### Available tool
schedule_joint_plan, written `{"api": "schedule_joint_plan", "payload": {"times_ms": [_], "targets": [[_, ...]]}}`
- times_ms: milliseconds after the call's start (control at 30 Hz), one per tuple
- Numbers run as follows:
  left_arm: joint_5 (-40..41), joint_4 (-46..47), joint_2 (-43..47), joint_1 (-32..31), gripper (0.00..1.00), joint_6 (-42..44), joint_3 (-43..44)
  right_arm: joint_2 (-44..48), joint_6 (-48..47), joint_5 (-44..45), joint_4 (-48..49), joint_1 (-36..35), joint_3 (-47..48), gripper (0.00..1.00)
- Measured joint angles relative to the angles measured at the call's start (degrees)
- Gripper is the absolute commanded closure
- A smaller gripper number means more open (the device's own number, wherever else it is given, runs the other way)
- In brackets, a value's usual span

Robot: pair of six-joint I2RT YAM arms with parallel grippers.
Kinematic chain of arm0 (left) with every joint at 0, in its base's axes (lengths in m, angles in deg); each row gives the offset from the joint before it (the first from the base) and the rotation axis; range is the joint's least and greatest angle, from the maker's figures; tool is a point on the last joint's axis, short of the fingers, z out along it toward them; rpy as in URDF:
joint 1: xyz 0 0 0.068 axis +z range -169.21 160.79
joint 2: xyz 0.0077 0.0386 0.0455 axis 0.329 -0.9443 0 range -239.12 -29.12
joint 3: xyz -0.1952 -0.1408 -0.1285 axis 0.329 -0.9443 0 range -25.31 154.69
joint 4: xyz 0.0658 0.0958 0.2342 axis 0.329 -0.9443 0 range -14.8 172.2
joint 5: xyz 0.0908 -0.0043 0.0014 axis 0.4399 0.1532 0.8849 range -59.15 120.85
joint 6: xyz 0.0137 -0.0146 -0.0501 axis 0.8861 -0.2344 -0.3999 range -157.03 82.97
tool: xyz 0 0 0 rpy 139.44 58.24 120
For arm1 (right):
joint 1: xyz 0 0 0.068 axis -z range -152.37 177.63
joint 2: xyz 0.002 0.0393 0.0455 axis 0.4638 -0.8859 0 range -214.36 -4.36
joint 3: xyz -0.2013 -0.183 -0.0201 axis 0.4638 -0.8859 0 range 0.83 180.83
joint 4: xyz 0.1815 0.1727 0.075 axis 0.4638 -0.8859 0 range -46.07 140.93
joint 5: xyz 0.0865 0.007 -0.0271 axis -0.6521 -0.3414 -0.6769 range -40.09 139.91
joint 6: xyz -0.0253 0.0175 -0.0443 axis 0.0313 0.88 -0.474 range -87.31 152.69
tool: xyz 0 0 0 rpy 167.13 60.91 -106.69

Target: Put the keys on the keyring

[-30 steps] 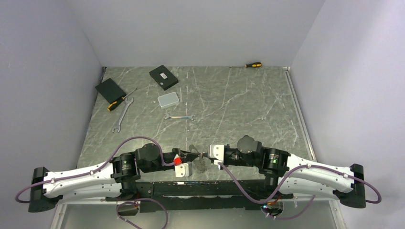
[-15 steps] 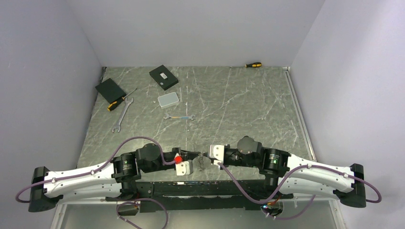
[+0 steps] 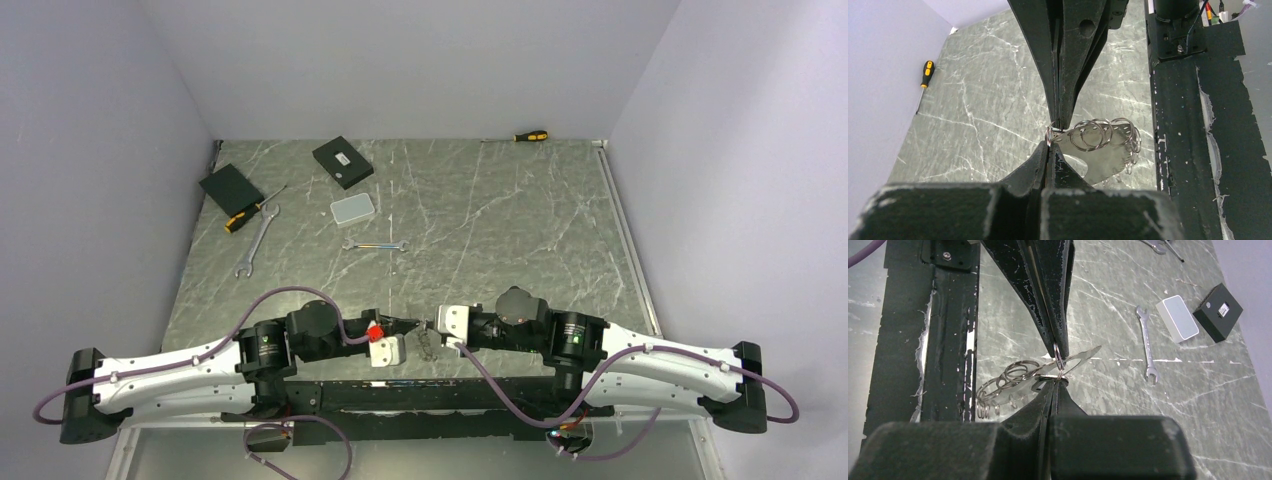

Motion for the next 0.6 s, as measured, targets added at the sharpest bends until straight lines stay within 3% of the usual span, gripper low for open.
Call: {"api": "schedule_joint_plan", "payload": {"times_ms": [600], "targets": [[-2.4,-1.6,-2.2,0.0,1.0,0.0,0.2,-0.4,-1.4,0.0,-3.2,-0.4,0.9,1.0]]}}
